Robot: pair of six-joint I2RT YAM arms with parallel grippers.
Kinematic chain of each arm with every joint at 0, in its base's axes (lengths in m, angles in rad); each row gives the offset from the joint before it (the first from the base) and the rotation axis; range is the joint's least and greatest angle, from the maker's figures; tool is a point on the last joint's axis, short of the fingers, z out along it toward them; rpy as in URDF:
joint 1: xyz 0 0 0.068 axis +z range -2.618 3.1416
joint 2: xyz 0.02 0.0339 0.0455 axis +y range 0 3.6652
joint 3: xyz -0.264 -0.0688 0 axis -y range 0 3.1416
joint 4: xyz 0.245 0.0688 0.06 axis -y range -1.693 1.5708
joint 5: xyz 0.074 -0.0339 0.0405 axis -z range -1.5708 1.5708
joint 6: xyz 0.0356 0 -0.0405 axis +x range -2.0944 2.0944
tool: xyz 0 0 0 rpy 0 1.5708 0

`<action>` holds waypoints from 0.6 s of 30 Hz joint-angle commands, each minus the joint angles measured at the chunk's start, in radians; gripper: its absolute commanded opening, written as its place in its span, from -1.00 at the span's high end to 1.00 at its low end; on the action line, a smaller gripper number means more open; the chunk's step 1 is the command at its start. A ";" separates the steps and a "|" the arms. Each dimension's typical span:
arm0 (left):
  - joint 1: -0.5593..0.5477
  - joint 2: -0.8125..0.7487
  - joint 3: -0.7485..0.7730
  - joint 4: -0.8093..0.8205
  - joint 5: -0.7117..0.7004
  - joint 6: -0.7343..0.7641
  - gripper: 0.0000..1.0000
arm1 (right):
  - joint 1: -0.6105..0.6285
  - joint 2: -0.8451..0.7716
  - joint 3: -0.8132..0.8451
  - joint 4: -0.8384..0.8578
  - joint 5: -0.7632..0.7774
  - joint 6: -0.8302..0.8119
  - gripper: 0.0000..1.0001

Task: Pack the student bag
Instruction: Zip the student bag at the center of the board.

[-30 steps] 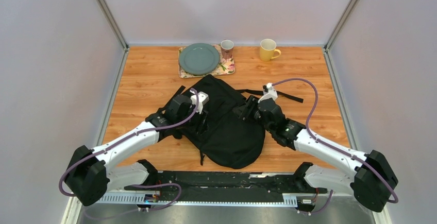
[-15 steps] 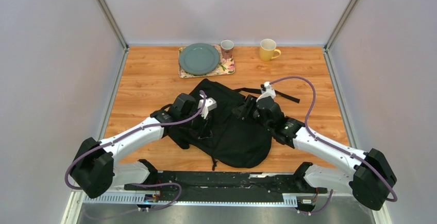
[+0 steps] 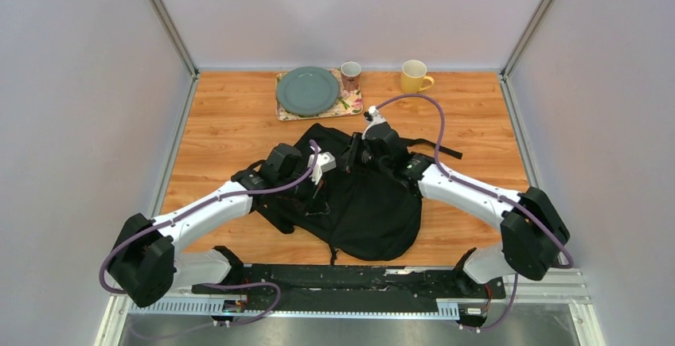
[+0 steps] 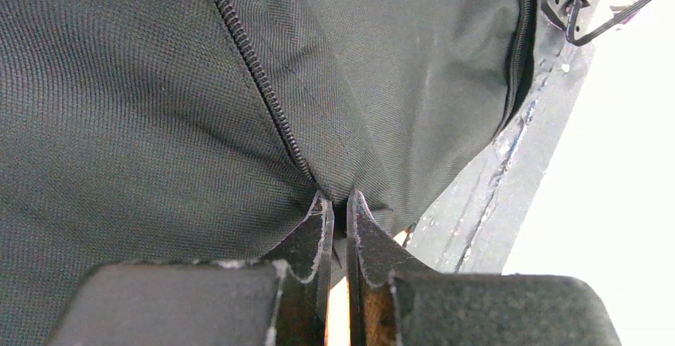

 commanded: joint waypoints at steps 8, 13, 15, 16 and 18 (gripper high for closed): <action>-0.005 -0.141 -0.040 0.074 0.046 0.042 1.00 | -0.011 0.184 0.120 -0.223 0.144 -0.076 0.94; -0.005 -0.147 -0.029 0.022 0.025 0.079 1.00 | -0.014 0.181 0.162 -0.282 0.271 -0.124 0.95; -0.005 -0.147 -0.023 -0.005 0.012 0.091 1.00 | -0.014 0.162 0.175 -0.306 0.309 -0.144 0.93; -0.006 -0.146 -0.021 -0.011 0.006 0.097 1.00 | -0.015 0.153 0.178 -0.306 0.311 -0.154 0.92; -0.006 -0.149 -0.015 -0.028 -0.021 0.099 1.00 | -0.014 0.121 0.179 -0.273 0.273 -0.190 0.85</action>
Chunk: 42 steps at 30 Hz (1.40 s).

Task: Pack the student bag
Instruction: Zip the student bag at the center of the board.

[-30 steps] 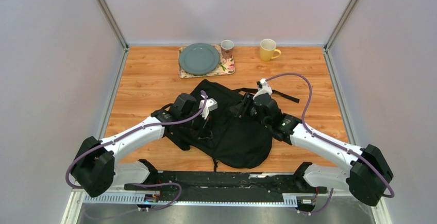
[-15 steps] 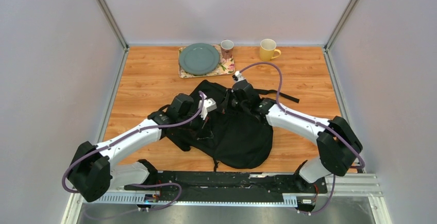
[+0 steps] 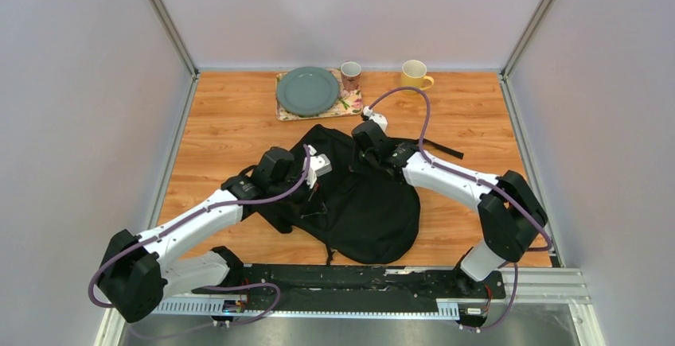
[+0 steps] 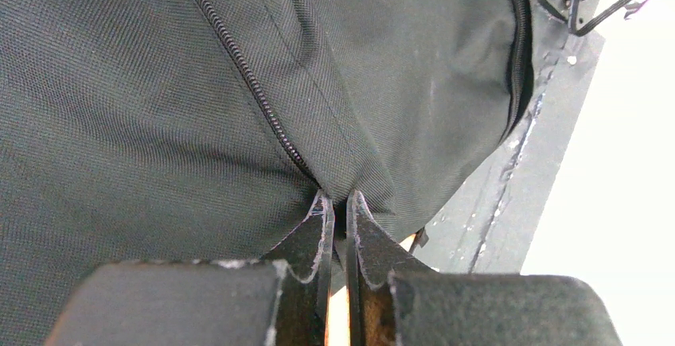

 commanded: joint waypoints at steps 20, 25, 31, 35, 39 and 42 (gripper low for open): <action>-0.001 -0.012 0.126 -0.096 -0.032 0.193 1.00 | 0.033 0.039 0.109 0.009 -0.462 -0.201 0.73; -0.001 -0.041 0.109 -0.109 -0.083 0.188 1.00 | 0.034 0.110 0.167 -0.144 -0.170 -0.194 0.73; 0.000 -0.087 0.083 -0.099 -0.167 0.161 0.96 | 0.031 0.029 0.112 -0.115 -0.017 -0.168 0.59; 0.019 -0.101 0.074 -0.087 -0.258 0.107 0.63 | 0.025 -0.026 0.118 -0.150 0.032 -0.169 0.42; 0.046 -0.121 0.084 -0.102 -0.302 0.052 0.24 | 0.011 -0.105 0.071 -0.120 0.060 -0.159 0.24; 0.059 -0.168 0.084 -0.096 -0.356 -0.008 0.00 | -0.015 -0.148 0.047 -0.112 0.036 -0.163 0.07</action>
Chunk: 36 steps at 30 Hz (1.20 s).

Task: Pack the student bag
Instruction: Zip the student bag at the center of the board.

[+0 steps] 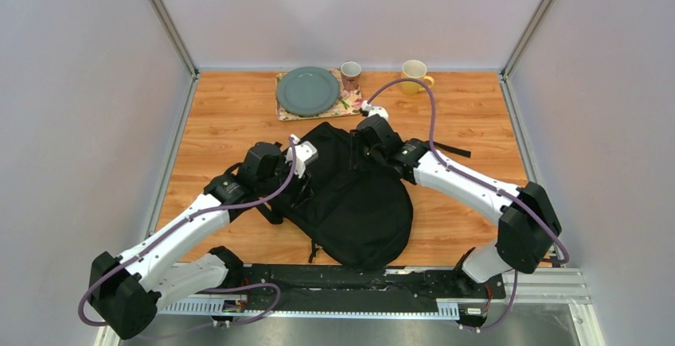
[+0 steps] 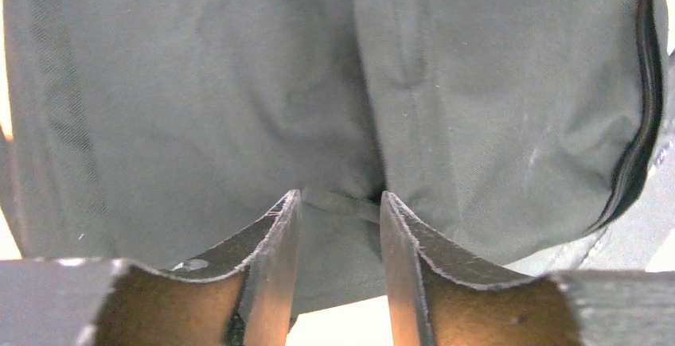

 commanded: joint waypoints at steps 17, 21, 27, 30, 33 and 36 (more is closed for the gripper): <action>0.027 -0.454 -0.283 -0.041 -0.422 -0.653 -0.55 | -0.054 -0.215 -0.148 0.112 -0.345 -0.028 0.00; 0.027 -0.479 -0.332 0.001 -0.416 -0.747 -0.56 | -0.054 -0.229 -0.170 0.115 -0.349 -0.019 0.00; 0.027 -0.500 -0.390 0.044 -0.433 -0.862 -0.57 | -0.044 -0.246 -0.173 0.112 -0.385 -0.013 0.00; 0.027 -0.522 -0.409 0.034 -0.471 -0.908 -0.57 | -0.025 -0.247 -0.160 0.110 -0.397 -0.021 0.00; 0.027 -0.536 -0.407 -0.006 -0.506 -0.930 -0.57 | -0.010 -0.241 -0.151 0.110 -0.400 -0.022 -0.01; 0.027 -0.539 -0.429 0.003 -0.532 -0.946 -0.58 | 0.007 -0.229 -0.144 0.114 -0.406 -0.019 -0.01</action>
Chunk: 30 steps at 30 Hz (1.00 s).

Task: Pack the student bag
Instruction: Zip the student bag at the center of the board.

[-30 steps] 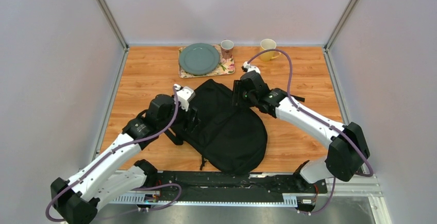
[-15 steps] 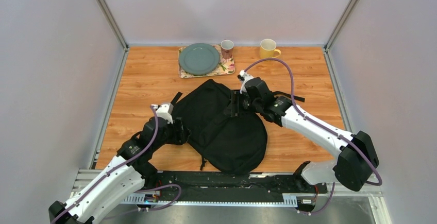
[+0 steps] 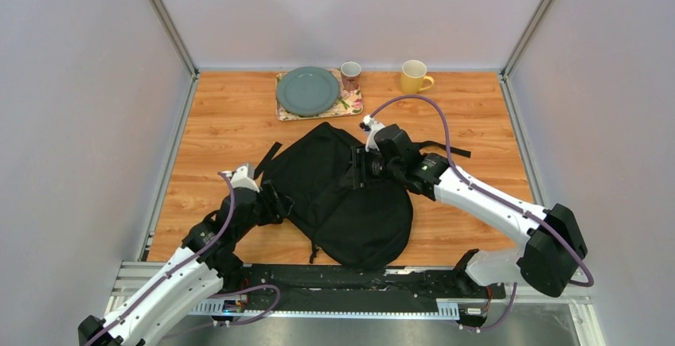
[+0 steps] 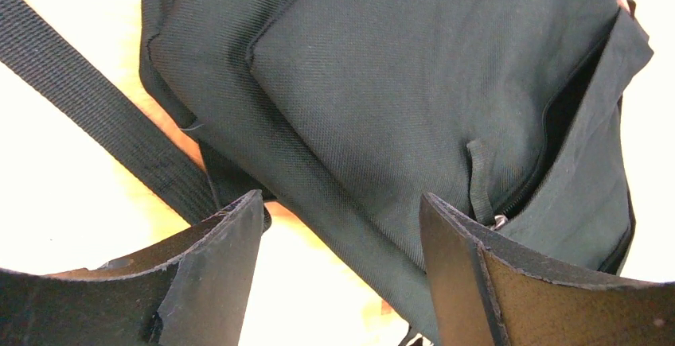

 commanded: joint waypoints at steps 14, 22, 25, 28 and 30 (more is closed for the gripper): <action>0.004 -0.002 -0.172 0.286 -0.047 -0.118 -0.54 | 0.147 0.100 0.151 0.004 -0.006 -0.081 0.00; 0.005 -0.013 -0.184 0.366 -0.078 -0.046 0.26 | 0.195 0.272 0.277 -0.033 0.034 -0.123 0.00; 0.005 -0.005 -0.172 0.389 -0.074 -0.008 0.41 | 0.204 0.333 0.340 -0.073 0.047 -0.140 0.00; 0.005 -0.002 -0.158 0.395 -0.071 0.023 0.53 | 0.205 0.390 0.400 -0.132 0.096 -0.143 0.00; 0.005 -0.005 -0.153 0.406 -0.069 0.037 0.65 | 0.207 0.424 0.420 -0.162 0.112 -0.149 0.01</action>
